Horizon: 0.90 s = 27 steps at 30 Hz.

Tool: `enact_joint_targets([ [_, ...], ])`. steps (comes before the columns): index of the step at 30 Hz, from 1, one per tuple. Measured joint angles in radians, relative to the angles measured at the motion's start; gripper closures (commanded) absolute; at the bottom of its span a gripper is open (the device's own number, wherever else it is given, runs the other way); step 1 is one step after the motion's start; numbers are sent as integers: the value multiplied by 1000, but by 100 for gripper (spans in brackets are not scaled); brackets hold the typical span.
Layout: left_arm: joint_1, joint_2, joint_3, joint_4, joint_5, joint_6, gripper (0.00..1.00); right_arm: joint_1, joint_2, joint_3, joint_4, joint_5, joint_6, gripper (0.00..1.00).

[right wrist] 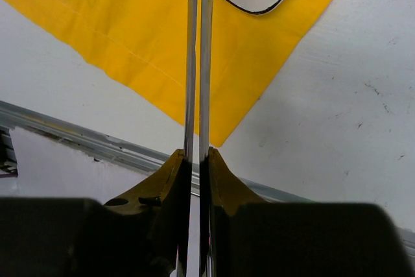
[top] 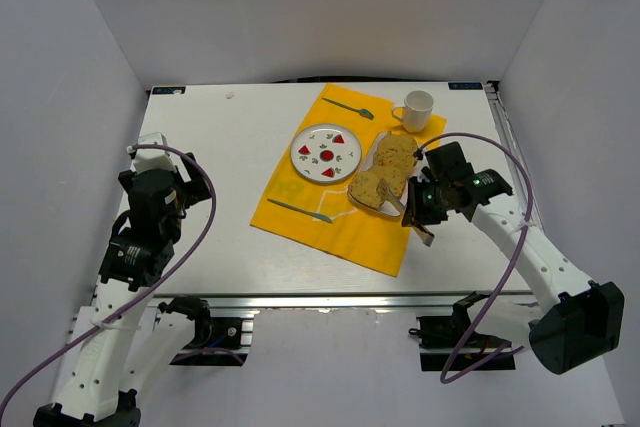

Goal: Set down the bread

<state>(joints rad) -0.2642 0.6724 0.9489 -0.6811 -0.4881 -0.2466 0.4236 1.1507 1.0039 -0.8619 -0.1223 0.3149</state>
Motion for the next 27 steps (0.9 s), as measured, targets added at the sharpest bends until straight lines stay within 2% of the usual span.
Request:
enact_joint_targets([
  [3,0,0,0,0,-1,2,2,0,0,5,-10,-4,2,99],
  [7,0,0,0,0,-1,2,2,0,-3,69,-66,-5,5,100],
  [13,0,4,0,2,-1,3,2,2,-17,241,-159,-4,13,100],
  [18,0,20,0,9,-1,3,2,2,20,453,-259,-18,10,100],
  [22,0,39,0,11,-13,3,2,2,88,559,-248,-73,6,100],
  [27,0,90,23,23,-55,3,2,3,230,551,-130,-151,14,100],
])
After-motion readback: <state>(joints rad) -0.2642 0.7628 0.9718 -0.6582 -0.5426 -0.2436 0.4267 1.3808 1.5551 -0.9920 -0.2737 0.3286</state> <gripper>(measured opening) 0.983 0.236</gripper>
